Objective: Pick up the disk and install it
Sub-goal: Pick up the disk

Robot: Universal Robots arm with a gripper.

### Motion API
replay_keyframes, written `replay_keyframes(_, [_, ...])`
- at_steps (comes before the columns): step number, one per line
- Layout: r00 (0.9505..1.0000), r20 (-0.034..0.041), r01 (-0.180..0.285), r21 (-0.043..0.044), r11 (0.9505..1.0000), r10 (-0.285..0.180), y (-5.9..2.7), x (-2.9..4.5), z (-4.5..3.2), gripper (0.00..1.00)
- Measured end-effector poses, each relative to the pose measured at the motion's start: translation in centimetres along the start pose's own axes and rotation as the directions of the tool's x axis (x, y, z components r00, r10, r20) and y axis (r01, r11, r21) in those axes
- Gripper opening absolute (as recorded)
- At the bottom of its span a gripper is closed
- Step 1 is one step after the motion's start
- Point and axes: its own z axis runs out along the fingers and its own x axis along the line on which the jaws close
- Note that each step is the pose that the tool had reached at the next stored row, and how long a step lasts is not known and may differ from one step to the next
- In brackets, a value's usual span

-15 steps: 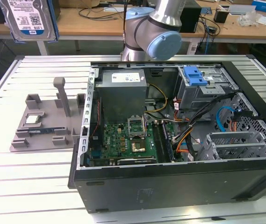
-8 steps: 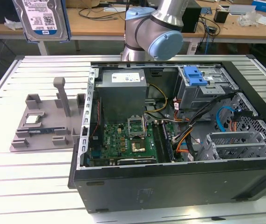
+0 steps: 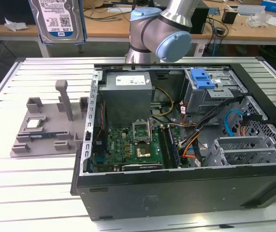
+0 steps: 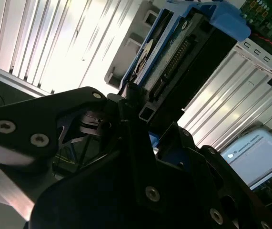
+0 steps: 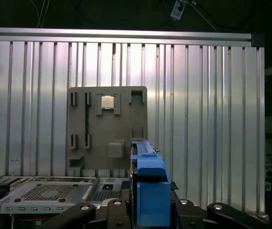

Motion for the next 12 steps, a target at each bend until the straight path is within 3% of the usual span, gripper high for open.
replay_keyframes(4, [1.0,-0.0008,0.0,-0.0002,1.0,0.0,-0.78,0.61,-0.04,0.36])
replay_keyframes(12, [1.0,-0.0024,0.0,-0.0003,1.0,0.0,-1.74,3.17,-0.07,0.36])
